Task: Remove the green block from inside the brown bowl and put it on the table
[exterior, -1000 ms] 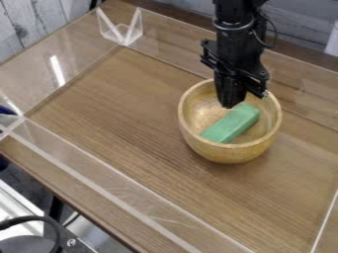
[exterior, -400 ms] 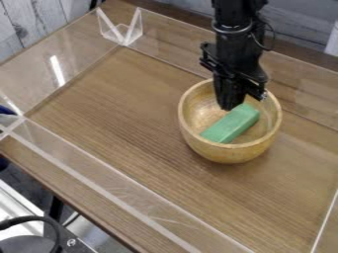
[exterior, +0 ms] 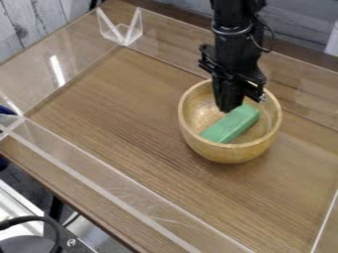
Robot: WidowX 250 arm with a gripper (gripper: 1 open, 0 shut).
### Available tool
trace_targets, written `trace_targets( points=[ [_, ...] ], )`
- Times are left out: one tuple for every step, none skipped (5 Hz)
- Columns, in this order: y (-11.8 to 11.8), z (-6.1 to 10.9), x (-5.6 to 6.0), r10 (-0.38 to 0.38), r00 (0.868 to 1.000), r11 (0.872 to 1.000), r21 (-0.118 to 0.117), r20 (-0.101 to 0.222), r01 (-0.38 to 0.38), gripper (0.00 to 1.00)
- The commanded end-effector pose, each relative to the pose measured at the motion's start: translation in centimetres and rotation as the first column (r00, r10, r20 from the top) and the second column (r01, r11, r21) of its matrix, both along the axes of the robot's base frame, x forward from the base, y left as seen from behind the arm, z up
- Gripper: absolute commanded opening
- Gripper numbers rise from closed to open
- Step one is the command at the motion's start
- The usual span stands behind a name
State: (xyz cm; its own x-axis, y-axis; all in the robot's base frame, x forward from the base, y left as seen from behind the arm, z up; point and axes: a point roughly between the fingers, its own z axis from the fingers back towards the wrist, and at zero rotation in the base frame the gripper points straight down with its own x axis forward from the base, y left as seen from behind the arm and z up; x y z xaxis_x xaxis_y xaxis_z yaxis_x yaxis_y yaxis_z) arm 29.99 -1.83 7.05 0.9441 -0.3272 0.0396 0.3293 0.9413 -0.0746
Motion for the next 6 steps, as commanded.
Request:
trace_targets(
  points=[
    [0.5, 2.8, 1.2, 0.012, 0.996, 1.000, -0.001, 0.089, -0.012, 0.00],
    [0.6, 3.6, 1.1, 0.014, 0.995, 1.000, -0.002, 0.102, -0.014, 0.00],
    [0.7, 4.3, 1.1, 0.015, 0.994, 1.000, -0.004, 0.112, -0.015, 0.00],
    [0.8, 4.4, 1.1, 0.016, 0.993, 1.000, -0.006, 0.114, -0.016, 0.00],
    [0.8, 4.4, 1.2, 0.017, 0.993, 1.000, -0.008, 0.114, -0.016, 0.00],
    [0.8, 4.4, 1.3, 0.018, 0.993, 1.000, -0.011, 0.115, -0.017, 0.00]
  ],
)
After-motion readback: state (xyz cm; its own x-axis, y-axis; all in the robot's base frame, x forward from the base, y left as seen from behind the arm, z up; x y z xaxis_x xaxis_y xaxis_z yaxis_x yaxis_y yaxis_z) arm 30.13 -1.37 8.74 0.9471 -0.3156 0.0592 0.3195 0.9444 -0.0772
